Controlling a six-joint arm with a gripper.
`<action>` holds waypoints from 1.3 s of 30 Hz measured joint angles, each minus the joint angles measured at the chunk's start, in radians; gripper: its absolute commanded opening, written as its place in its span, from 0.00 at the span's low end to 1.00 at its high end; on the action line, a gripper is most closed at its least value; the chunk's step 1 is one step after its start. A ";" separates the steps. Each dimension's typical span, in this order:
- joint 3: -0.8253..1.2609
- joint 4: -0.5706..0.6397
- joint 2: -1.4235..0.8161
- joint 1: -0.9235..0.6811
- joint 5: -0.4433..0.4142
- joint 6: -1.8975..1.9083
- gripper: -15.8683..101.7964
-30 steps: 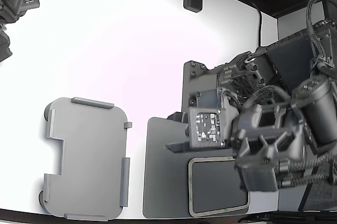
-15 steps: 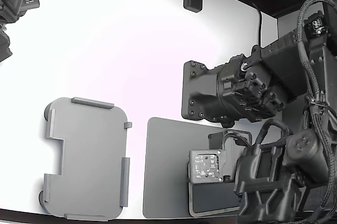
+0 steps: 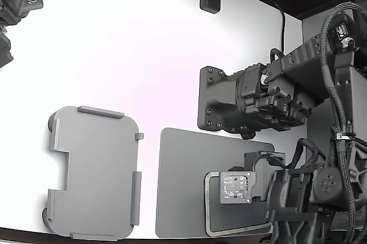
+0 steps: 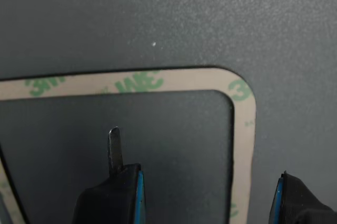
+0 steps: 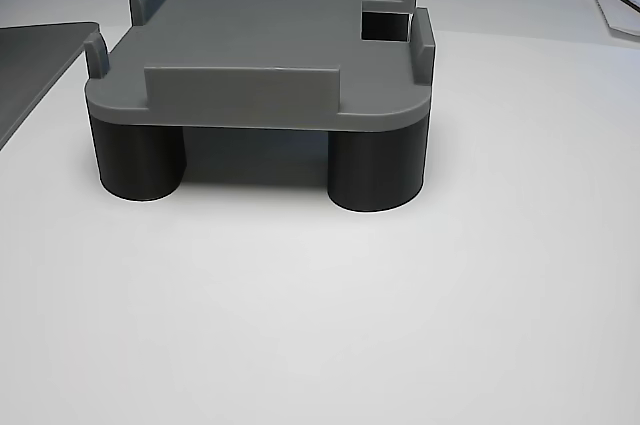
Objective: Move top rectangular frame to the holder.
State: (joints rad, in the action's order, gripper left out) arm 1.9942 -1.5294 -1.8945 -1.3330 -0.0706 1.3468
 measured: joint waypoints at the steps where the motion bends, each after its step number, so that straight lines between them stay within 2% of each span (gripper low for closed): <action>1: 0.000 0.000 0.002 -0.011 0.003 0.006 0.98; 15: 0.190 0.132 -0.049 -0.077 0.005 0.020 0.96; 19: 0.235 0.160 -0.061 -0.077 0.003 0.020 0.90; 23: 0.252 0.172 -0.063 -0.077 0.017 0.029 0.82; 27: 0.270 0.178 -0.067 -0.077 0.040 0.035 0.79; 39: 0.307 0.175 -0.101 -0.077 0.035 0.023 0.79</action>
State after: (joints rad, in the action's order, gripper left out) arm 2.3010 -1.3545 -1.9957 -1.4097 -0.0353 1.3698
